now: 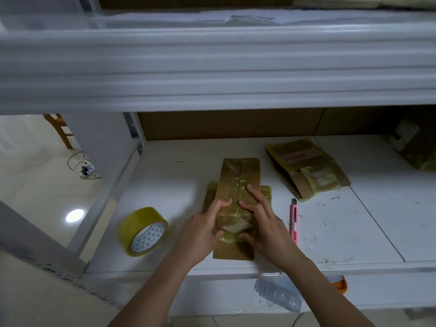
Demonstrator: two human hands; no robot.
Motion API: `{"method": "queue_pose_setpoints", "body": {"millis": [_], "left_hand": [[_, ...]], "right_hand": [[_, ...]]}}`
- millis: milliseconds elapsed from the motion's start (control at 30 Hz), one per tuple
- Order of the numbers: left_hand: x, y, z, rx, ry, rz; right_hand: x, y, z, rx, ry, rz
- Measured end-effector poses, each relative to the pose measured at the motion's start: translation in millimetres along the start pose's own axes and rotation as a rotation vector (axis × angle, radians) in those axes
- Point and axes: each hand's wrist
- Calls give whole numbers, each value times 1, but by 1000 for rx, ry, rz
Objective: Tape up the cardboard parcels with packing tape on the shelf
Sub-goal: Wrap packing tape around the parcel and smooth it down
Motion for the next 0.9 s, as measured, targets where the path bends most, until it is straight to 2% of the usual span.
{"method": "queue_pose_setpoints", "body": {"millis": [100,200,333,400,533,633,767,833,900], "left_hand": [[-3,-1,3,14,9,8],[-1,-1,2,37,-1,23],[3,-2,5,85,71,60],[-5,0,5,41,89,67],[-16,0,-2,-116,-84,32],[-12,-3,-4,-83,-11,37],[-2,-10,3,39,150,55],[1,-10,16,156,285,119],[5,-9,35,145,370,179]], "right_hand": [[11,-2,-2,-65,-54,-101],[16,2,-15,-159,-2,-118],[4,4,-14,-80,46,-49],[0,3,-5,-23,6,-48],[0,-3,4,-20,-127,-95],[-4,-9,3,-13,-168,-82],[-2,-16,11,68,-202,-133],[6,-20,21,125,-148,-175],[17,-28,31,181,-52,-191]]}}
Point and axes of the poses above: each hand's wrist, its own y-axis away from the middle knuckle, its own z-axis out of the back of the hand, x = y × z, and after that the axes turned 14 degrees about -x, right-handed
